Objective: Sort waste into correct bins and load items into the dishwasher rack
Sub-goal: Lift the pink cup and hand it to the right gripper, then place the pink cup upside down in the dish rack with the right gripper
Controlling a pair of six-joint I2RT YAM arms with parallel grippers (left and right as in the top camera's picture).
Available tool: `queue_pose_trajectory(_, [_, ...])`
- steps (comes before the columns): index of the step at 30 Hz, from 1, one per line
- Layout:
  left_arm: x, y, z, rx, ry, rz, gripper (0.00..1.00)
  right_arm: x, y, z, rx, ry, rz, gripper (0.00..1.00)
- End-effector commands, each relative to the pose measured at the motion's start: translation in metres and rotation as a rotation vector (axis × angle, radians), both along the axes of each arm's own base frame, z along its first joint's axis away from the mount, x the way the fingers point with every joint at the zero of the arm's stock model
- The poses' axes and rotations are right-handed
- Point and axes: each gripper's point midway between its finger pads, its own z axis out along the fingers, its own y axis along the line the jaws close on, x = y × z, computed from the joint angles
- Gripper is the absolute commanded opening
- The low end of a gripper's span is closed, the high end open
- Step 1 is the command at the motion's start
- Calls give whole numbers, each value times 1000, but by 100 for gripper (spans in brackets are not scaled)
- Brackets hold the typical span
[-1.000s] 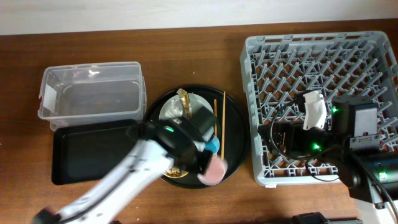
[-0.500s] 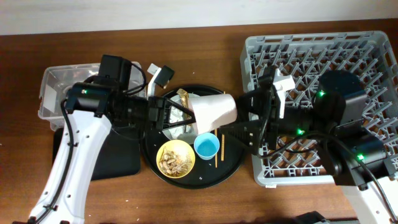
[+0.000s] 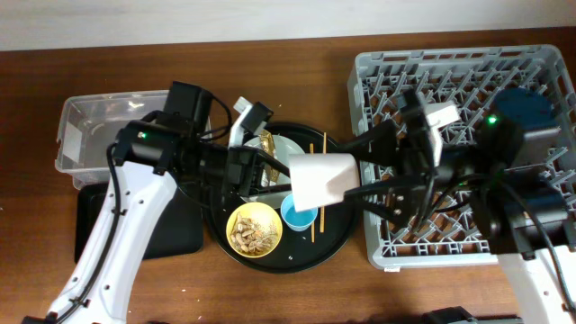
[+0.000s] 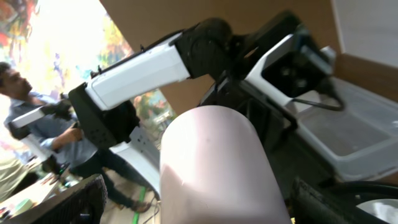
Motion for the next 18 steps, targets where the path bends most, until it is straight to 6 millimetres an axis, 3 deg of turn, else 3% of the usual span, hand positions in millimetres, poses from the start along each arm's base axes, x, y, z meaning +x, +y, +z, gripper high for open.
queue_pose_trajectory(1, [-6,-2,5,-34,-20,-23,0,2,15,-8,-12,54,49,86])
queue_pose_trajectory(3, [-6,-2,5,-33,-23,-22,0,2,18,-13,-15,89,69,74])
queue_pose_trajectory(6, [0,0,6,-43,-57,-9,0,-6,17,-10,-2,93,105,73])
queue_pose_trajectory(8, [1,0,6,-42,-57,-7,0,-6,17,-10,-2,94,106,56])
queue_pose_trajectory(10, [2,0,5,-40,-69,-5,0,-9,16,-9,3,96,119,51])
queue_pose_trajectory(11, [3,0,4,-32,-81,-1,8,-8,14,-8,4,89,108,51])
queue_pose_trajectory(12, [5,0,0,-9,-90,8,37,-4,8,-6,6,82,80,51])
queue_pose_trajectory(13, [7,0,-5,15,-97,19,49,-1,2,-4,8,76,54,51])
queue_pose_trajectory(14, [13,1,-17,87,-109,49,64,10,-16,-1,14,105,-33,51])
queue_pose_trajectory(15, [22,5,-37,210,-107,96,83,17,-28,1,19,134,-94,51])
queue_pose_trajectory(16, [28,9,-53,315,-96,134,94,28,-50,4,31,185,-191,50])
queue_pose_trajectory(18, [33,16,-72,433,-95,172,96,40,-83,-1,46,251,-349,50])
